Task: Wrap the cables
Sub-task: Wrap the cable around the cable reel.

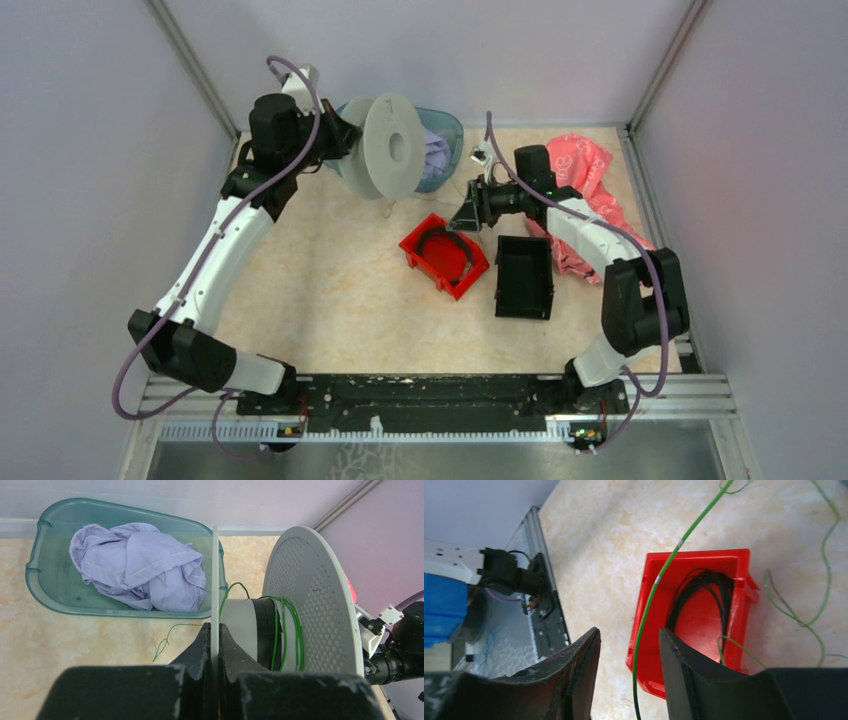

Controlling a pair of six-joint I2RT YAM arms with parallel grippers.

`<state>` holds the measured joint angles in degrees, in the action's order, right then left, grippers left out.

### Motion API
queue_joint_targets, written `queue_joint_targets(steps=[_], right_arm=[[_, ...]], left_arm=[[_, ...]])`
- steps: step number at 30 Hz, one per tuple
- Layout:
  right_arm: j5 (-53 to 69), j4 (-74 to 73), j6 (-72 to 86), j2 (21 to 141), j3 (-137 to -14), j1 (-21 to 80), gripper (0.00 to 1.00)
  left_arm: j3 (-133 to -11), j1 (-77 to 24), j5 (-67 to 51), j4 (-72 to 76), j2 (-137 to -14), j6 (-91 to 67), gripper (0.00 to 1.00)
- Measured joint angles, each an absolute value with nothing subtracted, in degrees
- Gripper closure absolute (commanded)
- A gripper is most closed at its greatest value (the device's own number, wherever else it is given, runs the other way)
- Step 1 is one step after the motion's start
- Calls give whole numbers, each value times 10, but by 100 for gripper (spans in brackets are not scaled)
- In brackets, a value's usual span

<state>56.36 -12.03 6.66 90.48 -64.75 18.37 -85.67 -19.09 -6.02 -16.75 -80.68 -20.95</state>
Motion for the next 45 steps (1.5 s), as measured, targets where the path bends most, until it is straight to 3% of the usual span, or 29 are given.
queue_joint_targets(steps=[8,19,33,45], right_arm=[[470,-164,14,882,-667,184,33],[387,-192,-40,870,-691,183,30],[277,-211,-89,865,-703,178,19],[408,-254,-167,871,-771,178,19]], left_arm=[[-857,-190,-62,-168,-803,-209,100],[-857,-190,-68,-168,-797,-209,100],[-856,-190,-81,-168,-794,-209,100],[-837,-190,-170,-143,-790,-208,100]])
